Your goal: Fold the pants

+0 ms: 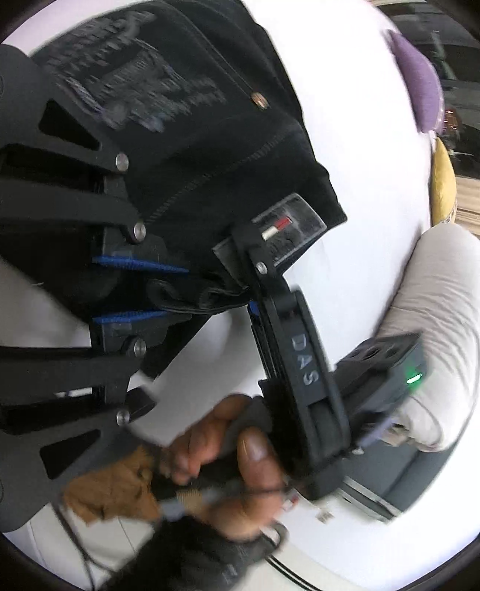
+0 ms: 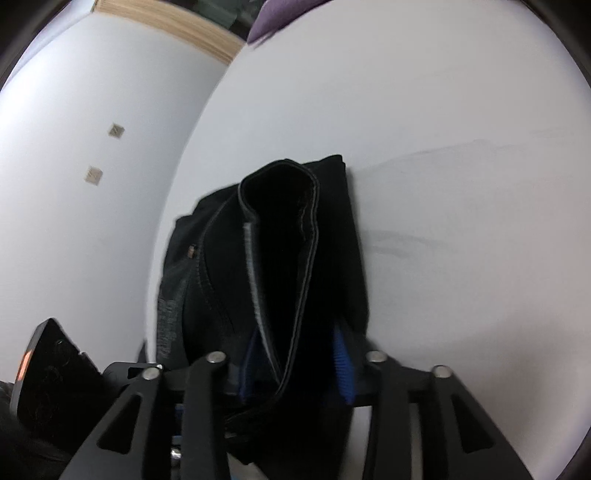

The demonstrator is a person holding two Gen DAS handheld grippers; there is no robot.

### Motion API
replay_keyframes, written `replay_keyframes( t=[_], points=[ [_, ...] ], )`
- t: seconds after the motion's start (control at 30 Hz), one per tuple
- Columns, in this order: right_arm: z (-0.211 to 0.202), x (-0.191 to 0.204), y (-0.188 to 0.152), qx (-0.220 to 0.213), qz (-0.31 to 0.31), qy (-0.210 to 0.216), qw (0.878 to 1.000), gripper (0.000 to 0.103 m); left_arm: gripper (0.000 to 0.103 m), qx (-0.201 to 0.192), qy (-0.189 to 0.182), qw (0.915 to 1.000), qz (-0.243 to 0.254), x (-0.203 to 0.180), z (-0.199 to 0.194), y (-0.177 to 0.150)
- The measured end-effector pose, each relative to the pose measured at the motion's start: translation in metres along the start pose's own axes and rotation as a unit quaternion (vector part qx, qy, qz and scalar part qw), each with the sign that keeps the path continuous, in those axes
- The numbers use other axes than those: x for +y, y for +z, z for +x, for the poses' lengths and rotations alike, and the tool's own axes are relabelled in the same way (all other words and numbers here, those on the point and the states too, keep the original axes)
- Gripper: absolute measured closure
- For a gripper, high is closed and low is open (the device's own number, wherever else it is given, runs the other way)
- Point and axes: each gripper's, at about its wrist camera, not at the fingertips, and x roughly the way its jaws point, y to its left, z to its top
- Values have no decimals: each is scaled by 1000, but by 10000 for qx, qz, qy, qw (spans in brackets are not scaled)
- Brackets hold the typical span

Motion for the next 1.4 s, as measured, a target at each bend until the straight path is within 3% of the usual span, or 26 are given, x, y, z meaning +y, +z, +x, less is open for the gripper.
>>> replay_keyframes(
  t=[0.03,0.07,0.1,0.13,0.17,0.23,0.37,0.47,0.53,0.6,0.7,0.8,0.9,1.03,1.4],
  points=[
    [-5,2,-3,-47,-23,-7,10000,52,69,-59,-78,9999,-129,6,-14,-2],
    [-11,4,-5,-105,-60,-38,9999,51,45,-157,-136,9995,-228,14,-30,-4],
    [-16,4,-6,-168,-71,-139,9997,41,30,-270,-194,9989,-325,22,-43,-5],
    [-23,3,-8,-252,-35,-373,9990,33,28,-398,-205,9980,-451,31,-57,-8],
    [-30,0,-10,-336,48,-559,9979,33,26,-572,-88,9960,-675,47,-76,-12],
    [-43,-4,-13,-457,244,-488,9975,33,23,-706,249,9915,-1060,79,-94,-18],
    [-42,3,-11,-436,171,-474,9978,33,23,-571,666,9734,-2117,147,-95,-35],
    [-15,4,-6,-83,227,-445,9987,33,23,-37,718,9675,-2424,170,-69,-34],
    [0,-5,-5,91,271,-474,9985,32,23,218,569,9650,-2552,181,-50,-34],
    [4,-8,-4,-13,345,-394,9986,29,23,361,368,9603,-2742,187,-32,-33],
    [9,1,-3,-12,331,-110,9994,36,23,401,176,9645,-2604,181,-17,-28],
    [19,9,-3,76,141,-207,9997,37,23,554,316,9661,-2503,175,1,-15],
    [23,9,-3,72,180,-204,9996,45,24,768,530,9681,-2324,163,-1,-8],
    [26,10,-4,82,167,-391,9991,60,35,878,752,9704,-2122,157,9,1],
    [27,22,-7,15,-38,-717,9974,71,66,859,948,9730,-1921,153,6,13]
  ],
)
